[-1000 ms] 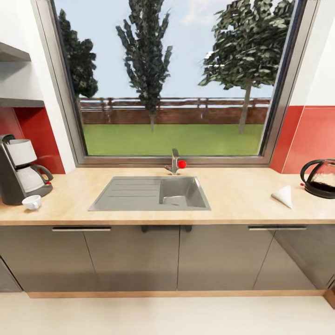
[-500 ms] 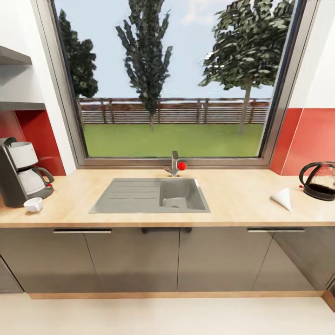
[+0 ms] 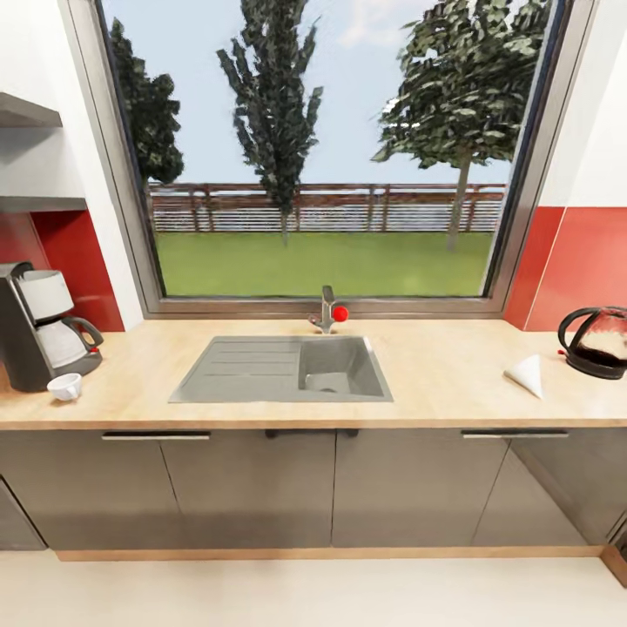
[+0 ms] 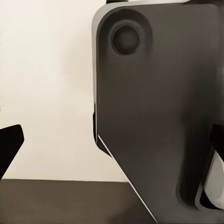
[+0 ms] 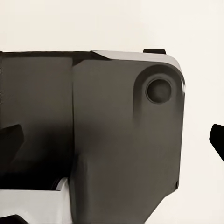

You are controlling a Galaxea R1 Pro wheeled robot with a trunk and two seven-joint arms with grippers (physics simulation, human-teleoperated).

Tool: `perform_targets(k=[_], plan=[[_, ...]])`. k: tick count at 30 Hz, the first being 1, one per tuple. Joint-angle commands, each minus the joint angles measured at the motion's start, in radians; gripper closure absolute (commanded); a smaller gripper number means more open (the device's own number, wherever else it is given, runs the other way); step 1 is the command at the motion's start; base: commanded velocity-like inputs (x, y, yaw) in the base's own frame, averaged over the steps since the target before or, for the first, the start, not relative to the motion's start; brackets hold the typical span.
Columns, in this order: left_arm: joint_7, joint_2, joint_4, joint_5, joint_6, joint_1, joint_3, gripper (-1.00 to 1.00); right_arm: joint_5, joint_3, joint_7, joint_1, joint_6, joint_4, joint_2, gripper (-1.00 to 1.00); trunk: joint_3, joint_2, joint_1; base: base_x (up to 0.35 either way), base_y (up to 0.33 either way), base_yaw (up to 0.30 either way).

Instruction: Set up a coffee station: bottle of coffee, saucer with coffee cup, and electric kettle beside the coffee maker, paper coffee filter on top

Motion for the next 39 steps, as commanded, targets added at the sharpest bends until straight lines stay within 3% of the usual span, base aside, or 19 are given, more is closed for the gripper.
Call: perform_targets(k=[1, 39], plan=[[0.001, 0.001, -0.001, 0.001, -0.002, -0.001, 0.0, -1.0, 0.0, -0.001, 0.0, 0.0, -0.002, -0.001, 0.0, -1.0, 0.002, 0.006, -0.004, 0.0, 0.0, 0.0], [0.001, 0.004, 0.0, 0.001, -0.001, -0.006, 0.0, -1.0, -0.001, -0.001, 0.006, 0.0, -0.002, -0.035, 0.009, -1.0, 0.121, 0.272, -0.149, 0.0, 0.0, 0.0]])
